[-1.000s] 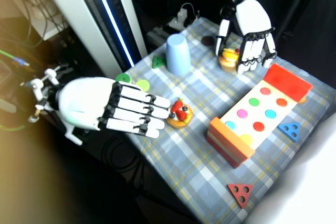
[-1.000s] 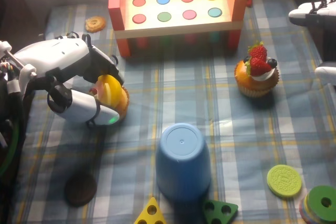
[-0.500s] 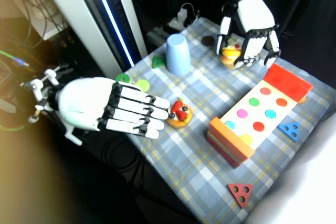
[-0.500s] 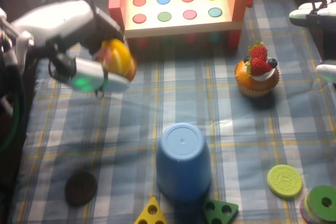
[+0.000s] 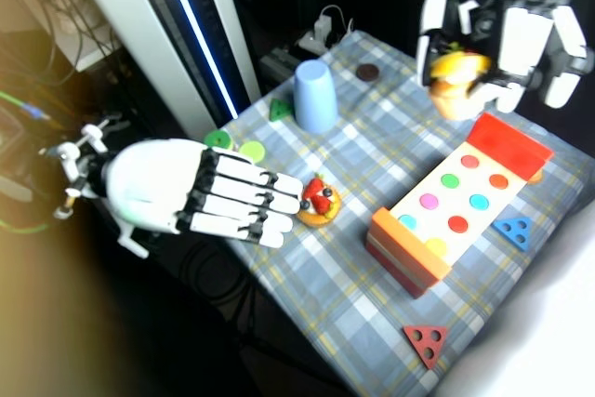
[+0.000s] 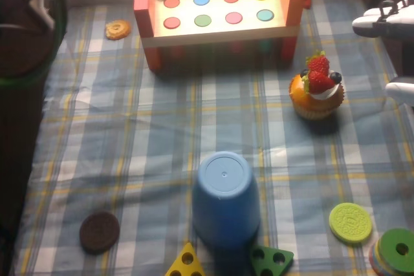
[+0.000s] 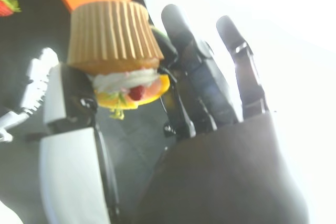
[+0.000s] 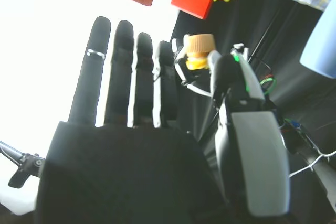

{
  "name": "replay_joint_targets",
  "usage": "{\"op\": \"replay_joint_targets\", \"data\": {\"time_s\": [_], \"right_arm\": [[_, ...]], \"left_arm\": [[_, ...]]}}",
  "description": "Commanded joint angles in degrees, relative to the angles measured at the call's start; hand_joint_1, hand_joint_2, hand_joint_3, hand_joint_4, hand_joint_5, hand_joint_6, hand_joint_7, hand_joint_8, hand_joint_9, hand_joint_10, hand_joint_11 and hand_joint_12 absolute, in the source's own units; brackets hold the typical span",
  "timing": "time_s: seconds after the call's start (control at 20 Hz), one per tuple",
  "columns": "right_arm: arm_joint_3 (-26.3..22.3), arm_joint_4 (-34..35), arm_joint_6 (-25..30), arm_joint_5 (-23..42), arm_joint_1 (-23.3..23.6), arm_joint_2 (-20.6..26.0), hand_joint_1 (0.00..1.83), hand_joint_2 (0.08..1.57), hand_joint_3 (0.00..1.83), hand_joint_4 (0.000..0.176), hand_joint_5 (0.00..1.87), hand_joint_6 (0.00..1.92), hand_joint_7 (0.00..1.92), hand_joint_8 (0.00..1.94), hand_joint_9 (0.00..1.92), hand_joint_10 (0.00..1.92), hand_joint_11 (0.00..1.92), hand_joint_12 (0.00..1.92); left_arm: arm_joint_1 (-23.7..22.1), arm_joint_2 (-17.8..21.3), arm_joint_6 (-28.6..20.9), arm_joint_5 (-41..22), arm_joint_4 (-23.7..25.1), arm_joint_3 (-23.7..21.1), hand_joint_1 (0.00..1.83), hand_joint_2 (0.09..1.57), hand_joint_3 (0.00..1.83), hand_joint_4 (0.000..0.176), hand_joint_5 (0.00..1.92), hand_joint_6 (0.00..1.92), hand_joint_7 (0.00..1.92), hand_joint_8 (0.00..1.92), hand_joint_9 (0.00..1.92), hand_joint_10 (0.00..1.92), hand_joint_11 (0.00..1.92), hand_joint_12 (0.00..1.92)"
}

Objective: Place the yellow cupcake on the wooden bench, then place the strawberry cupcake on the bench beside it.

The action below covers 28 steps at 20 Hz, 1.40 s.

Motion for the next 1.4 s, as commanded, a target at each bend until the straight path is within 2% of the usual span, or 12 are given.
{"op": "replay_joint_targets", "data": {"time_s": [0.0, 0.05, 0.1, 0.35, 0.4, 0.45, 0.55, 1.0, 1.05, 1.1, 1.3, 1.35], "right_arm": [[0.4, 1.2, 0.5, 7.1, 0.6, -0.1, 0.65, 1.29, 0.0, 0.0, 0.43, 0.0, 0.48, 0.0, 0.49, 0.0, 0.2, 0.72], [0.5, 0.9, 0.6, 7.0, 0.7, -0.2, 0.66, 1.29, 0.0, 0.0, 0.42, 0.0, 0.48, 0.0, 0.49, 0.0, 0.2, 0.73], [0.8, 0.5, 0.9, 6.7, 1.1, -0.5, 0.62, 1.3, 0.0, 0.0, 0.43, 0.0, 0.48, 0.0, 0.49, 0.0, 0.21, 0.73], [2.0, -1.2, 2.8, 5.9, 2.3, -1.6, 0.54, 1.31, 0.0, 0.0, 0.42, 0.0, 0.47, 0.0, 0.49, 0.0, 0.22, 0.73], [2.1, -1.3, 2.8, 5.9, 2.3, -1.6, 0.52, 1.31, 0.0, 0.0, 0.42, 0.0, 0.47, 0.0, 0.49, 0.0, 0.23, 0.72], [2.2, -1.4, 2.8, 5.9, 2.3, -1.6, 0.57, 1.31, 0.0, 0.0, 0.41, 0.0, 0.46, 0.0, 0.48, 0.0, 0.22, 0.72], [2.3, -1.5, 2.8, 5.9, 2.3, -1.7, 0.59, 1.3, 0.0, 0.0, 0.42, 0.0, 0.45, 0.0, 0.5, 0.01, 0.24, 0.73], [2.3, -2.0, 3.1, 5.9, 2.5, -1.7, 0.58, 1.3, 0.0, 0.0, 0.41, 0.0, 0.45, 0.0, 0.48, 0.0, 0.2, 0.71], [2.3, -2.0, 3.1, 5.9, 2.5, -1.7, 0.56, 1.3, 0.0, 0.015, 0.4, 0.0, 0.45, 0.0, 0.48, 0.0, 0.21, 0.71], [2.3, -2.0, 3.1, 5.9, 2.5, -1.7, 0.56, 1.3, 0.0, 0.019, 0.4, 0.0, 0.45, 0.0, 0.49, 0.01, 0.21, 0.71], [2.3, -2.0, 3.1, 5.9, 2.5, -1.8, 0.56, 1.31, 0.0, 0.016, 0.4, 0.0, 0.44, 0.0, 0.46, 0.0, 0.18, 0.68], [2.4, -2.0, 3.1, 5.9, 2.5, -1.8, 0.54, 1.31, 0.0, 0.012, 0.4, 0.0, 0.44, 0.0, 0.46, 0.0, 0.19, 0.68]], "left_arm": [[-1.6, -1.5, 0.0, -2.4, -0.7, 1.6, 1.19, 1.15, 0.0, 0.035, 0.91, 1.05, 0.94, 1.1, 0.97, 0.0, 0.25, 1.06], [-2.2, -2.9, 1.3, -0.7, -2.8, 3.6, 1.2, 1.14, 0.0, 0.036, 0.92, 1.03, 0.94, 1.09, 0.99, 0.01, 0.22, 1.11], [-2.7, -4.7, 5.4, 1.8, -7.2, 6.2, 1.19, 1.16, 0.0, 0.0, 0.86, 1.06, 0.92, 1.19, 1.03, 0.02, 0.15, 1.13], [-2.4, -10.4, 24.1, 5.9, -23.5, 13.2, 1.19, 1.18, 0.0, 0.0, 0.82, 1.09, 0.9, 1.25, 0.94, 0.01, 0.1, 0.99], [-2.0, -11.2, 26.0, 6.4, -25.5, 14.3, 1.17, 1.2, 0.0, 0.016, 0.81, 1.17, 0.84, 1.27, 0.88, 0.01, 0.08, 1.02], [-1.8, -11.9, 27.6, 7.1, -27.6, 15.6, 1.18, 1.19, 0.0, 0.0, 0.82, 1.12, 0.85, 1.3, 0.88, 0.01, 0.07, 1.05], [-1.3, -13.1, 29.0, 8.0, -30.8, 17.6, 1.17, 1.22, 0.0, 0.0, 0.76, 1.17, 0.82, 1.39, 0.85, 0.01, 0.01, 1.17], [0.9, -13.7, 29.0, 9.0, -34.8, 19.3, 1.19, 1.19, 0.0, 0.0, 0.76, 1.19, 0.9, 1.24, 0.83, 0.0, 0.05, 1.01], [1.1, -13.5, 29.0, 9.0, -34.6, 19.0, 1.07, 1.13, 0.0, 0.031, 0.68, 0.46, 0.75, 0.51, 0.74, 0.0, 0.01, 0.99], [1.2, -13.3, 29.0, 9.0, -34.3, 18.6, 1.02, 1.13, 0.0, 0.042, 0.7, 0.14, 0.76, 0.18, 0.7, 0.0, 0.0, 0.96], [1.2, -12.5, 29.0, 8.6, -33.3, 17.2, 0.9, 1.12, 0.0, 0.096, 0.46, 0.0, 0.55, 0.0, 0.52, 0.0, 0.0, 0.93], [1.3, -12.1, 29.0, 8.3, -33.0, 16.6, 0.74, 1.13, 0.0, 0.124, 0.37, 0.0, 0.46, 0.0, 0.47, 0.0, 0.0, 0.89]]}}
